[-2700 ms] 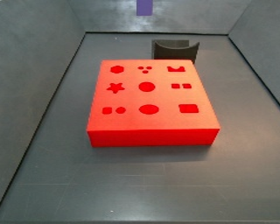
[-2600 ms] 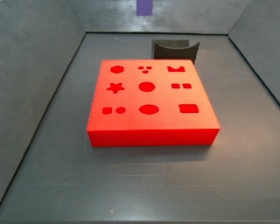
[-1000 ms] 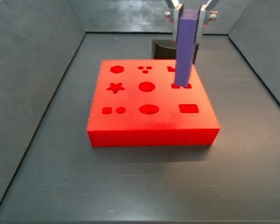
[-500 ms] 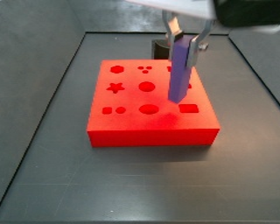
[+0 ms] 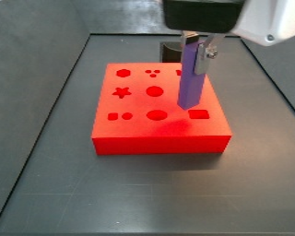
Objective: Insert the rectangle object.
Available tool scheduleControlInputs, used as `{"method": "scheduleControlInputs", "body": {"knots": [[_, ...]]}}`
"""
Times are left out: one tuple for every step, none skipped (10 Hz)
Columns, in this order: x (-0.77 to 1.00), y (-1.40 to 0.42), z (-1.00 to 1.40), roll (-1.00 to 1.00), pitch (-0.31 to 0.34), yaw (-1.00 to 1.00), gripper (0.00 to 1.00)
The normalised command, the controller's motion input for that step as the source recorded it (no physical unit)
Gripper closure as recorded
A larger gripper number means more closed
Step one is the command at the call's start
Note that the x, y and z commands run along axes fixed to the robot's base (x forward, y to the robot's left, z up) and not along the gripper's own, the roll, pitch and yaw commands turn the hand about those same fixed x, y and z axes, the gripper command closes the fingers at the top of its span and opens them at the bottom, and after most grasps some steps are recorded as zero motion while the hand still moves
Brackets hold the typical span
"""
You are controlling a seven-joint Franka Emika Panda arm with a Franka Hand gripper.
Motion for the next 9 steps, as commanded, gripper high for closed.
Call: {"method": "scheduleControlInputs", "body": {"knots": [[0.26, 0.00, 0.00, 0.00, 0.000, -0.86, 1.00], [0.26, 0.00, 0.00, 0.00, 0.000, -0.86, 1.00], [0.25, 0.00, -0.03, 0.00, 0.000, -0.86, 1.00], [0.25, 0.00, -0.05, 0.03, 0.000, -0.85, 1.00], [0.19, 0.05, -0.06, 0.08, 0.000, -0.85, 1.00], [0.17, 0.06, -0.07, 0.10, 0.000, -0.86, 1.00], [0.15, 0.05, -0.12, 0.16, 0.000, -0.86, 1.00], [0.17, 0.02, -0.21, 0.25, 0.000, -0.80, 1.00], [0.18, 0.00, -0.15, 0.23, 0.000, -0.77, 1.00]]}}
